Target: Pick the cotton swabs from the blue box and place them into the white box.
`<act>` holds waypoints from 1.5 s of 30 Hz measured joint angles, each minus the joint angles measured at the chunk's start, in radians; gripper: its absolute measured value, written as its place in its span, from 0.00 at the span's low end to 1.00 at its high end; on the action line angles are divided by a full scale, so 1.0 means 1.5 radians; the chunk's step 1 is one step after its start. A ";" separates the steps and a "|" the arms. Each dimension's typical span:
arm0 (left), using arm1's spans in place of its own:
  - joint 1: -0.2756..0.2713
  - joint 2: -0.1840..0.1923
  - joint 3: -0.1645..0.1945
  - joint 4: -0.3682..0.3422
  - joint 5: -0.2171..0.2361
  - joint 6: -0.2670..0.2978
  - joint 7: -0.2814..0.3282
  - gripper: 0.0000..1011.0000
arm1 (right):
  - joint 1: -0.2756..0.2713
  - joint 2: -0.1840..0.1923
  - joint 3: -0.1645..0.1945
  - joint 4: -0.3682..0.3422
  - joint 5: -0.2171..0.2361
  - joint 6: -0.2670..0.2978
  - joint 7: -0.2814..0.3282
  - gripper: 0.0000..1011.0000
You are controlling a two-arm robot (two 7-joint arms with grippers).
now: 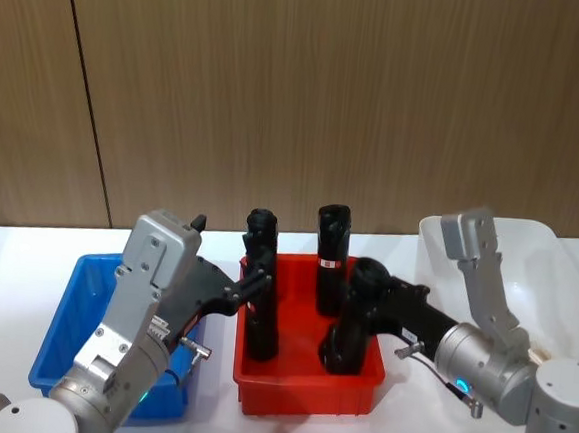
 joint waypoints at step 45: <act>0.000 0.000 0.000 0.000 0.000 0.000 0.000 0.99 | 0.037 0.078 0.084 -0.077 -0.062 -0.021 -0.098 0.35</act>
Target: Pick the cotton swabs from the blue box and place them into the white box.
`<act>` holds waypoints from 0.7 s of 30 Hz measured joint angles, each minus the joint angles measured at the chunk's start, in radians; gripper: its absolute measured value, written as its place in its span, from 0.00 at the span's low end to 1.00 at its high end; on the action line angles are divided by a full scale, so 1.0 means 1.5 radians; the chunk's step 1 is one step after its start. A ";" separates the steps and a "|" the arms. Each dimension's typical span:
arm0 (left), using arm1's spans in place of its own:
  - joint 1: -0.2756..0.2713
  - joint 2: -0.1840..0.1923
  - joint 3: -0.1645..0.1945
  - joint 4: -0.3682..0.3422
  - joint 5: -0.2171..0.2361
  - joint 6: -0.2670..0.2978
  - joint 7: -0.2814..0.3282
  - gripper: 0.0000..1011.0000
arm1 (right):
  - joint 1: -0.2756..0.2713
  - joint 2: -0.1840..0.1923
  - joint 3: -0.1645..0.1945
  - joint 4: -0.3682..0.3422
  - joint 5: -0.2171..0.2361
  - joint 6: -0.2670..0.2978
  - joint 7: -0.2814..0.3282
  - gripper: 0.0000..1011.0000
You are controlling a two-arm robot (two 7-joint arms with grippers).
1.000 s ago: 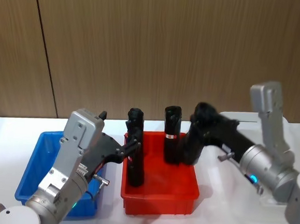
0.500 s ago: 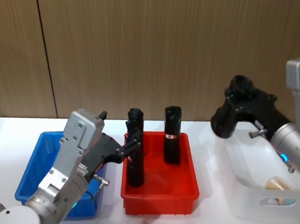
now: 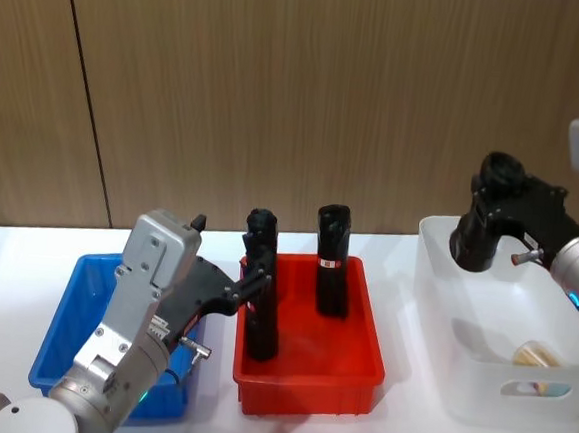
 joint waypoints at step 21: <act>0.000 0.000 0.000 0.000 0.000 0.000 0.000 0.99 | 0.053 -0.012 -0.003 0.162 -0.028 -0.026 0.016 0.52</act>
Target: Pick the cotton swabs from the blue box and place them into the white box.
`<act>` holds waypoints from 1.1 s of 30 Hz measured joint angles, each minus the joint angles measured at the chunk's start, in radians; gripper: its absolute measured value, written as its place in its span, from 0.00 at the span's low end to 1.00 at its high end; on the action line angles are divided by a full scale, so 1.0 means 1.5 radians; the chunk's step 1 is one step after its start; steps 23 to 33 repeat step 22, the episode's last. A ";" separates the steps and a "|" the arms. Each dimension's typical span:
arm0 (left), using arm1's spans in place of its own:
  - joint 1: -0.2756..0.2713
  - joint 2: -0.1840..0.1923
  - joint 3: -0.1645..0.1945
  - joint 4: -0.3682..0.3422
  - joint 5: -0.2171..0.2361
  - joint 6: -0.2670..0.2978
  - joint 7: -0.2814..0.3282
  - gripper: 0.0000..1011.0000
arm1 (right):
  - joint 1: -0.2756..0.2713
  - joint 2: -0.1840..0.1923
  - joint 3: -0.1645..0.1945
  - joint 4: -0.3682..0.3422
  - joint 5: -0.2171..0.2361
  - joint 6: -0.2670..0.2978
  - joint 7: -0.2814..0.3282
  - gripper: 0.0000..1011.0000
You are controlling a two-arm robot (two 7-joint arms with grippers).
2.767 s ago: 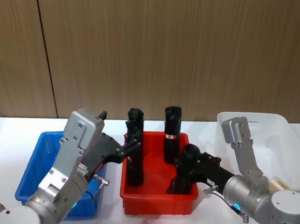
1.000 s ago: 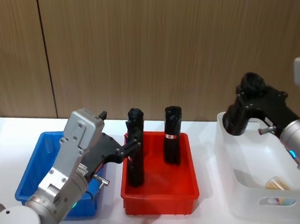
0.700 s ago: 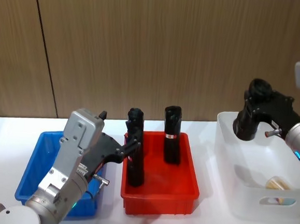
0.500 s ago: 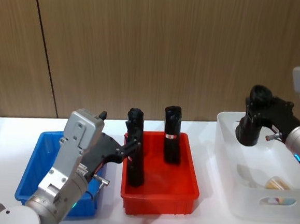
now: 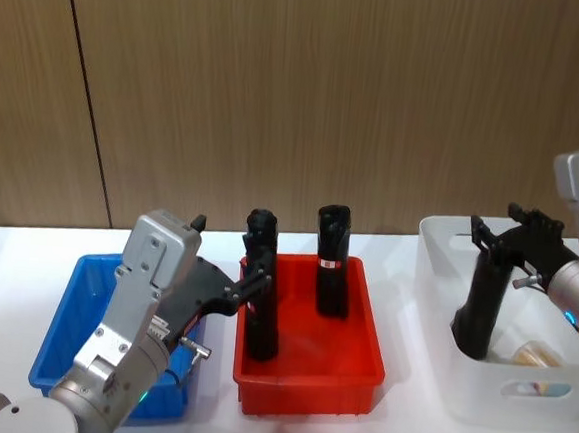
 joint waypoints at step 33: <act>0.000 0.000 0.000 0.000 0.000 0.000 0.000 0.99 | 0.005 0.007 0.013 0.037 0.006 -0.045 0.020 0.99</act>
